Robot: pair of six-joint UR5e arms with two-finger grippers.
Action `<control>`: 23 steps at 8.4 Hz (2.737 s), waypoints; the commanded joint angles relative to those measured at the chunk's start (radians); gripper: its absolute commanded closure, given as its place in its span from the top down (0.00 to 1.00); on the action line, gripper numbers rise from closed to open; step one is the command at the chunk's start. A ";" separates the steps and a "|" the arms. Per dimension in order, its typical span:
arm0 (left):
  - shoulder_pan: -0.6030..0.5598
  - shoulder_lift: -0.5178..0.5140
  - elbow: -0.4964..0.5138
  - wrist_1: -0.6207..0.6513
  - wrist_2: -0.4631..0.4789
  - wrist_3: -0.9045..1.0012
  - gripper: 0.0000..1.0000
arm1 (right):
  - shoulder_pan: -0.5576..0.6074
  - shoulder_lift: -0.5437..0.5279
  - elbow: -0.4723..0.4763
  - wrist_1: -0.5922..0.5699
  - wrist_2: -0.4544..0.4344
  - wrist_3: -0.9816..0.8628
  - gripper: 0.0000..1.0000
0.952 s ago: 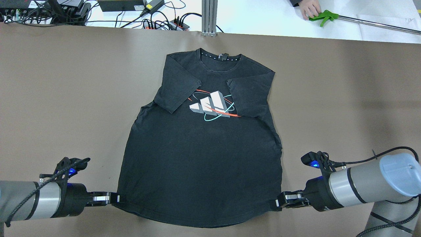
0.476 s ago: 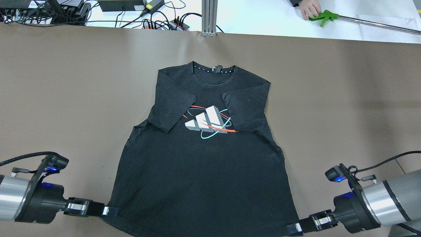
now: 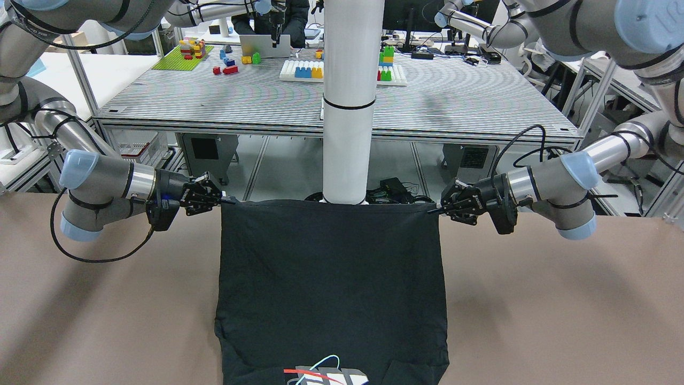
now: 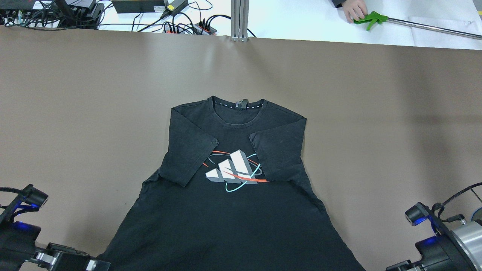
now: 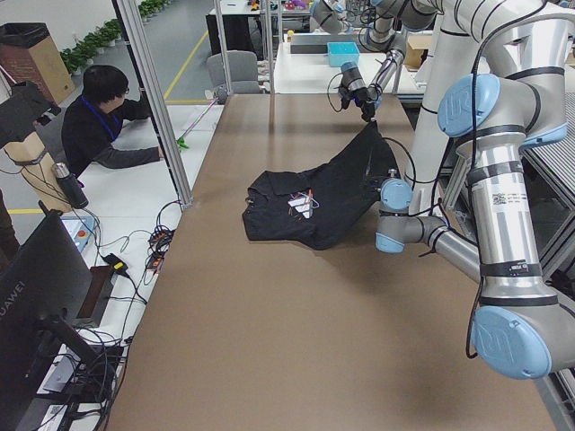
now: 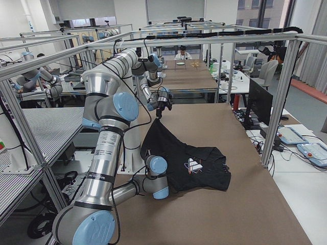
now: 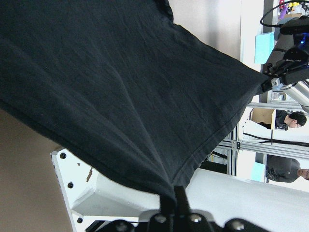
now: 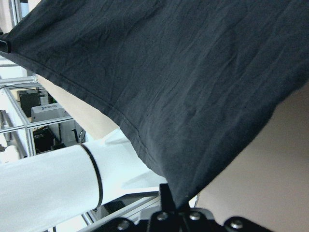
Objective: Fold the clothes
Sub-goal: 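Lift the hem with both grippers and carry it toward the collar, then lay the hem down near the collar with both grippers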
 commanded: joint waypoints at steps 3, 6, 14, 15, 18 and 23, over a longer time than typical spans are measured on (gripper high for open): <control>-0.011 -0.070 0.083 0.083 0.137 -0.001 0.00 | 0.118 0.140 -0.191 0.047 -0.012 0.034 0.00; -0.157 -0.143 0.087 0.217 0.117 -0.003 0.00 | 0.220 0.212 -0.282 -0.044 -0.021 -0.127 0.00; -0.376 -0.464 0.410 0.394 0.097 0.014 0.00 | 0.330 0.373 -0.318 -0.403 -0.221 -0.282 0.00; -0.395 -0.502 0.456 0.394 0.096 0.014 0.00 | 0.330 0.373 -0.323 -0.404 -0.248 -0.282 0.00; -0.398 -0.549 0.539 0.392 0.136 0.020 0.00 | 0.327 0.376 -0.416 -0.403 -0.349 -0.333 0.00; -0.464 -0.581 0.639 0.392 0.136 0.052 0.00 | 0.329 0.448 -0.574 -0.406 -0.477 -0.358 0.00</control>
